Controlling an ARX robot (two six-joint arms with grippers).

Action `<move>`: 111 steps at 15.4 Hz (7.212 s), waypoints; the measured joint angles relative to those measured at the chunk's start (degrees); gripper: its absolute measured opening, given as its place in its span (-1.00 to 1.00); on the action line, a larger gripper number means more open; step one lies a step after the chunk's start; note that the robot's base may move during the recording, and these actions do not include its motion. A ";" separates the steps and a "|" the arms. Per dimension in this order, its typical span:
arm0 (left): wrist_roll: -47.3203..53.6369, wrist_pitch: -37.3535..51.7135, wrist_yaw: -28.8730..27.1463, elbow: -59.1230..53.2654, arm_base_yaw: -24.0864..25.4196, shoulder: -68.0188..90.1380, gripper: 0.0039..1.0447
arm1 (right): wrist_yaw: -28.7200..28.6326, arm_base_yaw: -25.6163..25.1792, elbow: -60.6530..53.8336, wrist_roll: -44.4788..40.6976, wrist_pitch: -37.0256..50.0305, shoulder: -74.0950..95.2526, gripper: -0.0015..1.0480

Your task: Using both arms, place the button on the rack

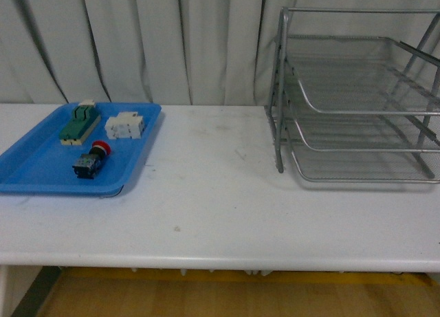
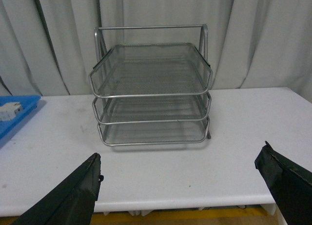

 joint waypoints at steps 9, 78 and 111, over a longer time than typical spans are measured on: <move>0.00 0.00 0.00 0.00 0.00 0.00 0.88 | 0.00 0.00 0.00 0.00 0.00 -0.02 0.87; 0.00 0.00 -0.02 0.00 0.00 0.00 0.88 | -15.10 -8.31 25.46 72.74 73.77 121.44 0.18; 0.00 0.00 -0.02 0.00 0.00 0.00 0.88 | -0.02 0.00 0.00 0.20 0.00 0.02 -0.13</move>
